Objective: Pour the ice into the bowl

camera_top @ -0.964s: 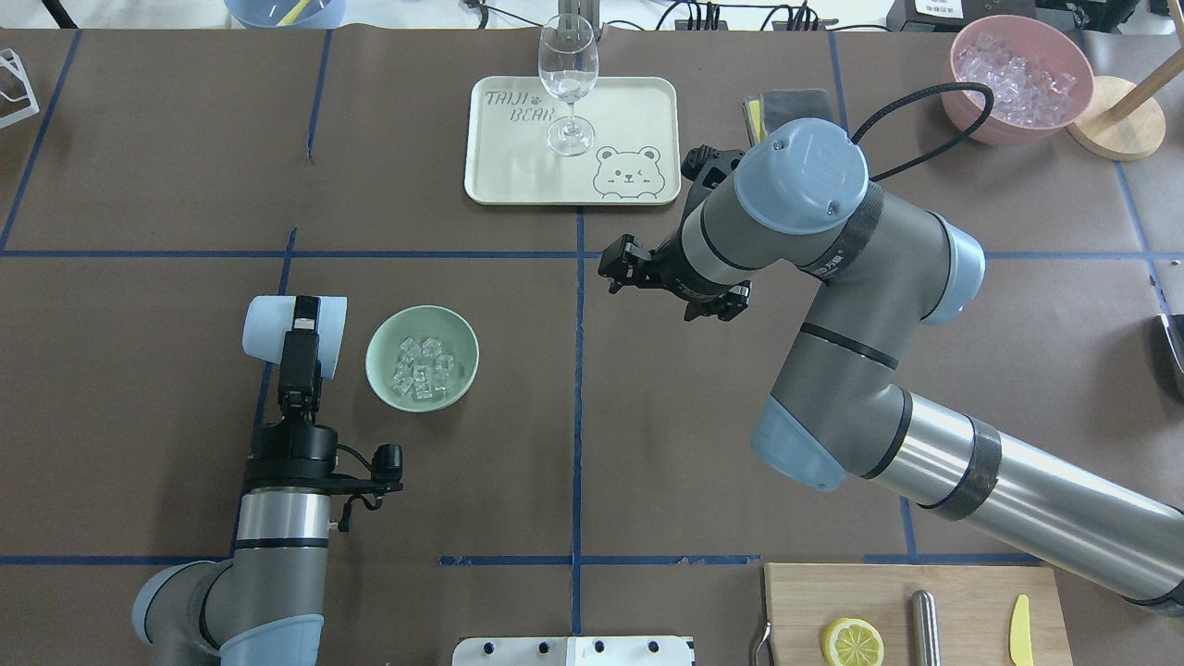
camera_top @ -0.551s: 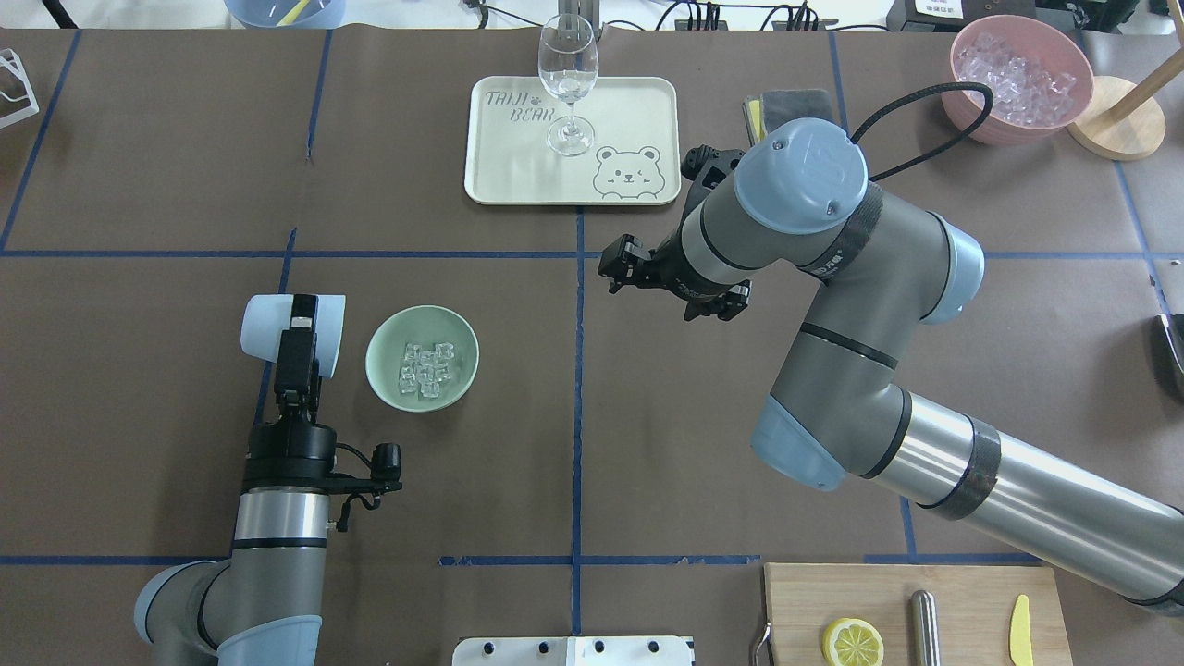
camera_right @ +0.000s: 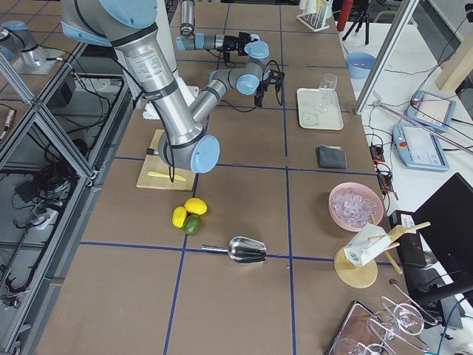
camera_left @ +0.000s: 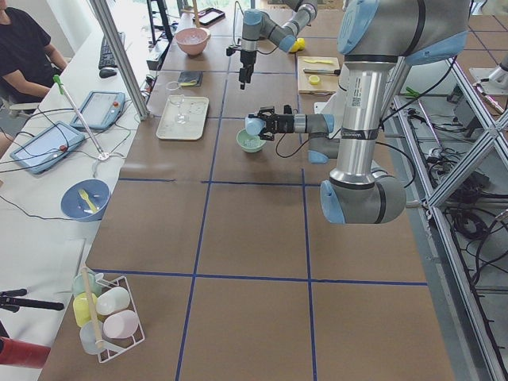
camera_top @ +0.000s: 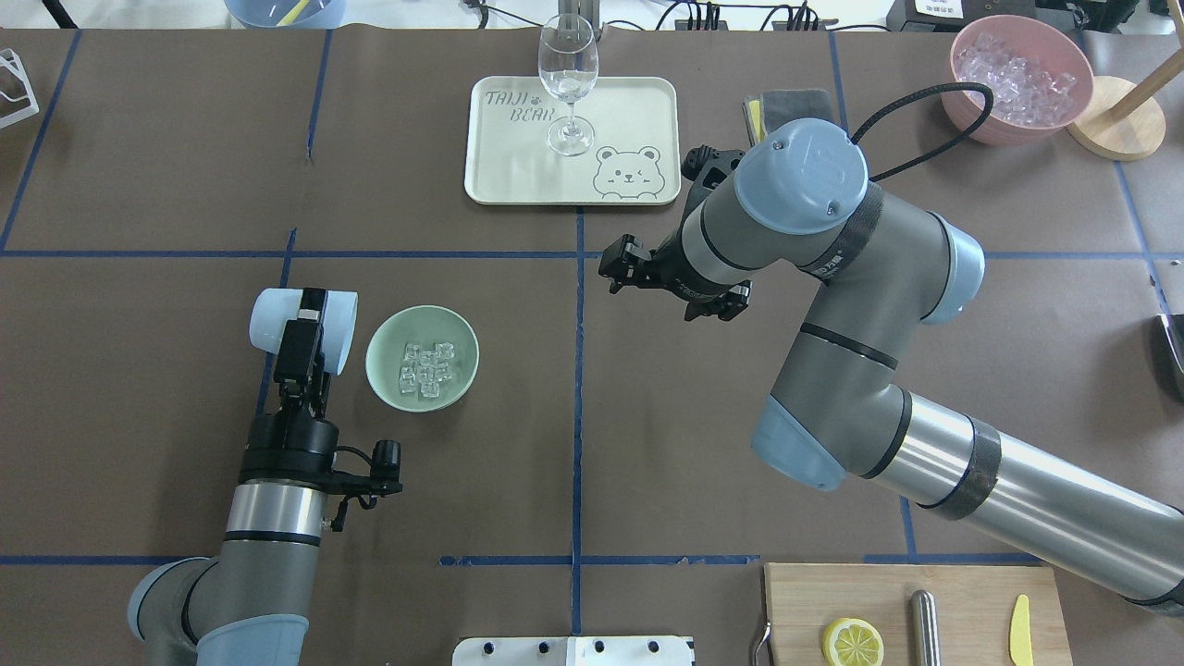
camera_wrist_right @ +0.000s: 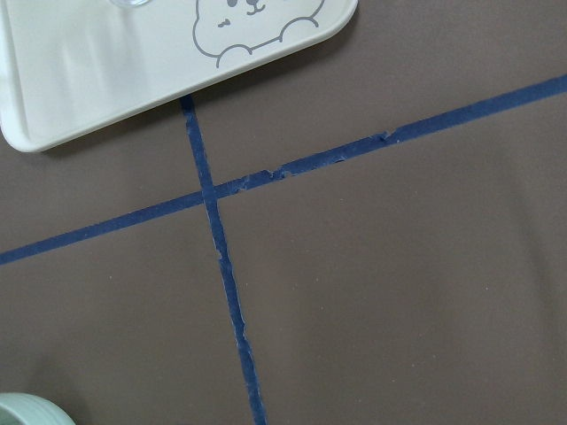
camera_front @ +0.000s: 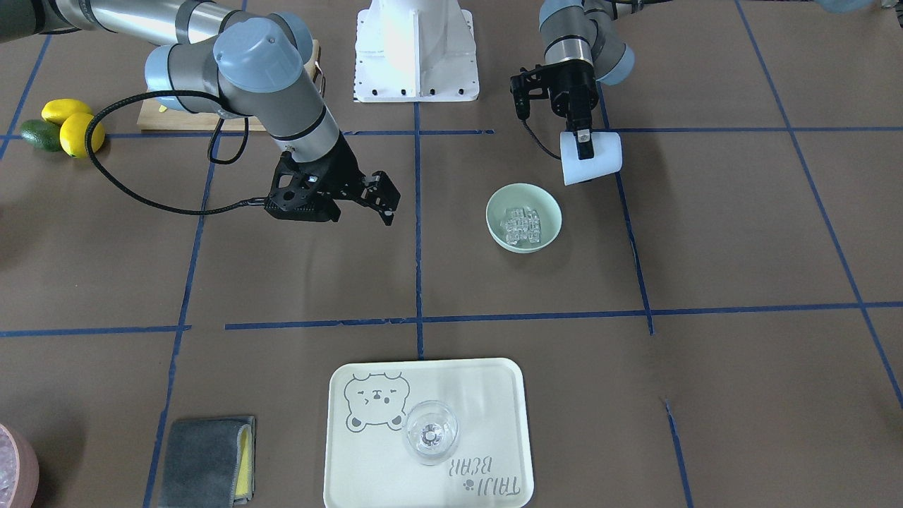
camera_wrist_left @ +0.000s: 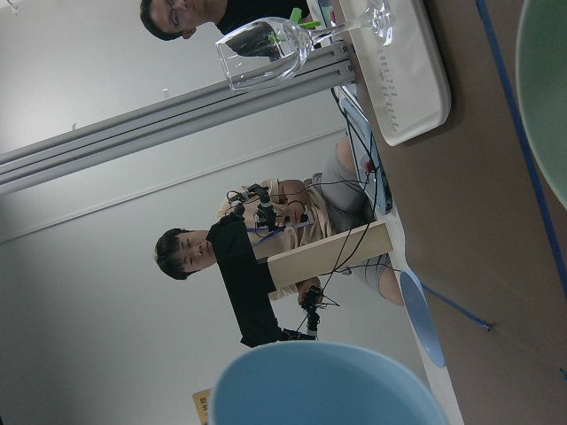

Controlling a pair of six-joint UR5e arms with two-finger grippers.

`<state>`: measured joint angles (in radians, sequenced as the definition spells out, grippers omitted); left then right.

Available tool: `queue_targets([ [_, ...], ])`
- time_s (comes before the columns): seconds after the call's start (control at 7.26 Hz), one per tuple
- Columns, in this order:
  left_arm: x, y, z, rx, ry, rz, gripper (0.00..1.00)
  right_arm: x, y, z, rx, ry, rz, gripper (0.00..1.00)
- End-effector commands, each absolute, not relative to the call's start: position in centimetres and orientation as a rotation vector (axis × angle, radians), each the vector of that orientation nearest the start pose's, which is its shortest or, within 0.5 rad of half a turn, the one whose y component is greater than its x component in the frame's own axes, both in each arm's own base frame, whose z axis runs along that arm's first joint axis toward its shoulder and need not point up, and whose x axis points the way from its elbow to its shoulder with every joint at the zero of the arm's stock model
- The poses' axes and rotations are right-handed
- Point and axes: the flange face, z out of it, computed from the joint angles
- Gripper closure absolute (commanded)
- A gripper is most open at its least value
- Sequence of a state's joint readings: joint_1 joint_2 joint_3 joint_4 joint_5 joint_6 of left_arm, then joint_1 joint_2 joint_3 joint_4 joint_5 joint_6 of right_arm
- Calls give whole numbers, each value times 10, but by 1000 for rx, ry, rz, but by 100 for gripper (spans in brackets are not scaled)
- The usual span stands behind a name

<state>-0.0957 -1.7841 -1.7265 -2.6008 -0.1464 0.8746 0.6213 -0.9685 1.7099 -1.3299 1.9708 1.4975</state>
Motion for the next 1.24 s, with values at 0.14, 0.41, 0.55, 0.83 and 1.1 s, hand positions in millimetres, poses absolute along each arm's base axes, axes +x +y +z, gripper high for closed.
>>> queue_targets([
  [0.14,440,-278,339,1508,-595,897,100,-485,-461,217,-15,-1034,303,0],
  [0.41,429,-284,357,1558,-457,893,100,-486,-462,218,-14,-1029,305,0],
  [0.55,422,-294,368,1562,-390,902,100,-487,-461,218,-13,-1029,305,0],
  [0.83,389,-310,392,1550,-226,861,100,-488,-461,217,-13,-1028,304,0],
  [1.1,326,-303,442,1501,-22,736,100,-488,-460,216,-13,-1029,302,0],
])
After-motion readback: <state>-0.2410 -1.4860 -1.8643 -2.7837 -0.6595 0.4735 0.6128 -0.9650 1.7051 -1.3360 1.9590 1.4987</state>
